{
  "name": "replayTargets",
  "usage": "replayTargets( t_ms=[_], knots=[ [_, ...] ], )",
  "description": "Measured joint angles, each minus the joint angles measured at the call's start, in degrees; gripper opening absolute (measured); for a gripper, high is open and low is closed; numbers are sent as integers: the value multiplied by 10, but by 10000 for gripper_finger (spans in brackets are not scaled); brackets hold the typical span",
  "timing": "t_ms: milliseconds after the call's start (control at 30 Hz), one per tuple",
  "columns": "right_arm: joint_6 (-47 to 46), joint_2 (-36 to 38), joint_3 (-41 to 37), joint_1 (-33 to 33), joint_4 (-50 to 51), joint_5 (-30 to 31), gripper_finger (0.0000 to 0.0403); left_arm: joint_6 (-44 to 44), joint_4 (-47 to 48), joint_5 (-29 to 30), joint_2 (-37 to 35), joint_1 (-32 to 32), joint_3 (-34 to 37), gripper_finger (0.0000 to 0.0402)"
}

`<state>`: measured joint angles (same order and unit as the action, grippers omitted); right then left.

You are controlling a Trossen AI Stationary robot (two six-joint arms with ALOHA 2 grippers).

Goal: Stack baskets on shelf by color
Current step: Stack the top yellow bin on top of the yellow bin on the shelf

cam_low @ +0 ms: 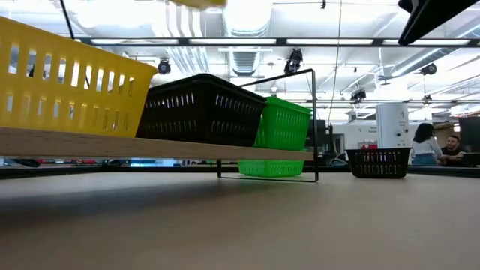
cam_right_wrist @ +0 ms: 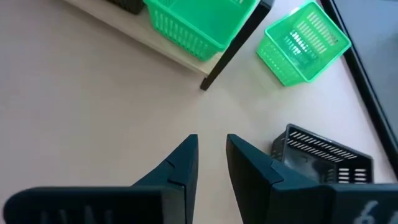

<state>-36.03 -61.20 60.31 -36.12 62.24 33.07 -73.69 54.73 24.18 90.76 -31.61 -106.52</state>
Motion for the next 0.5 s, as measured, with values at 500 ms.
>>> replayTargets(
  t_ms=[500],
  knots=[
    [26,0,0,0,-2,16,69,-115,198,-149,124,-23,-74,0]
  ],
)
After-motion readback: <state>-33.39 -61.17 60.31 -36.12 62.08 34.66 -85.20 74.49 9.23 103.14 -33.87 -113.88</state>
